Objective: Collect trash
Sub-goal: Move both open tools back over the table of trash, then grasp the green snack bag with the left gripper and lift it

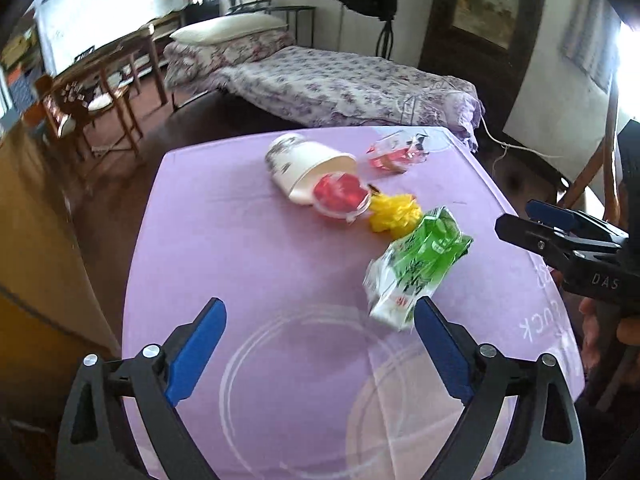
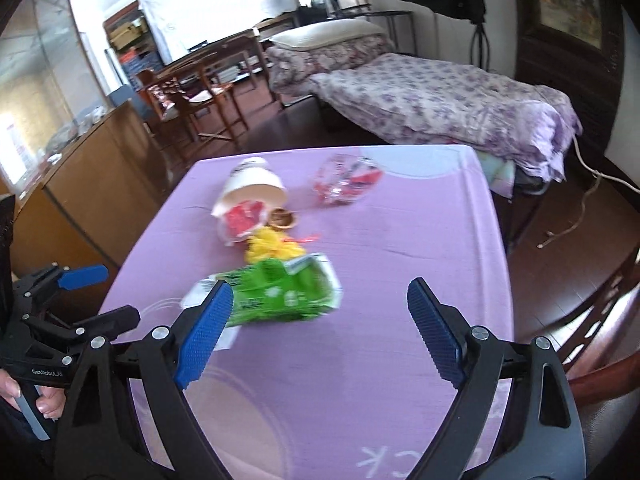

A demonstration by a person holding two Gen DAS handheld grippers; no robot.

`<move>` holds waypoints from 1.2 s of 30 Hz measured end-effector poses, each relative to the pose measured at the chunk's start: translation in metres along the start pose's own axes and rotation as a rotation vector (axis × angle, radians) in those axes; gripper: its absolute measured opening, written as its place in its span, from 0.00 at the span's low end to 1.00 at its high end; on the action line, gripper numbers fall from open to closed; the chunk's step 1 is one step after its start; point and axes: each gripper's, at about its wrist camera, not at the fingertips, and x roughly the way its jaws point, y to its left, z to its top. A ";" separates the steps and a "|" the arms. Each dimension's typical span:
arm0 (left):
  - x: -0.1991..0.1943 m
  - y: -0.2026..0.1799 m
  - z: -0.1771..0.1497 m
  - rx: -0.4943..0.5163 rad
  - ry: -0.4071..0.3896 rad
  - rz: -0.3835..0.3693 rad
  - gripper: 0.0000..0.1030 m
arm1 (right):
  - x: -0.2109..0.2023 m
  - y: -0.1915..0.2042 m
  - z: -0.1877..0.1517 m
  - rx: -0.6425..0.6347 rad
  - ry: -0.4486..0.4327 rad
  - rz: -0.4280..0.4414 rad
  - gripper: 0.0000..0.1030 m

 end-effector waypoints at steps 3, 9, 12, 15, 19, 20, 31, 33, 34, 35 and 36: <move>0.015 -0.007 0.007 0.006 0.026 -0.030 0.91 | 0.004 -0.009 0.000 0.013 0.005 -0.011 0.85; 0.034 -0.015 0.013 0.032 0.047 -0.077 0.91 | 0.000 -0.013 -0.001 0.027 -0.008 -0.031 0.85; 0.039 -0.023 0.017 0.053 0.050 -0.108 0.92 | -0.001 -0.019 0.001 0.052 -0.019 -0.046 0.85; 0.047 -0.034 0.019 0.111 0.045 -0.109 0.92 | -0.002 -0.029 0.002 0.117 -0.021 -0.073 0.85; 0.065 -0.044 0.022 0.159 0.077 -0.104 0.92 | -0.002 -0.038 0.001 0.158 -0.020 -0.094 0.85; 0.071 -0.048 0.023 0.171 0.092 -0.111 0.92 | -0.001 -0.039 0.001 0.166 -0.018 -0.093 0.85; 0.093 -0.073 0.022 0.229 0.105 -0.081 0.76 | 0.005 -0.043 -0.001 0.190 -0.001 -0.090 0.85; 0.091 -0.077 0.021 0.237 0.098 -0.074 0.64 | 0.005 -0.043 -0.002 0.192 0.001 -0.082 0.85; 0.089 -0.078 0.020 0.242 0.101 -0.083 0.57 | 0.005 -0.042 -0.001 0.191 0.001 -0.081 0.85; 0.087 -0.077 0.020 0.242 0.111 -0.104 0.55 | 0.005 -0.041 -0.001 0.188 0.000 -0.082 0.85; 0.086 -0.077 0.019 0.241 0.115 -0.112 0.54 | 0.005 -0.041 -0.001 0.189 0.001 -0.080 0.85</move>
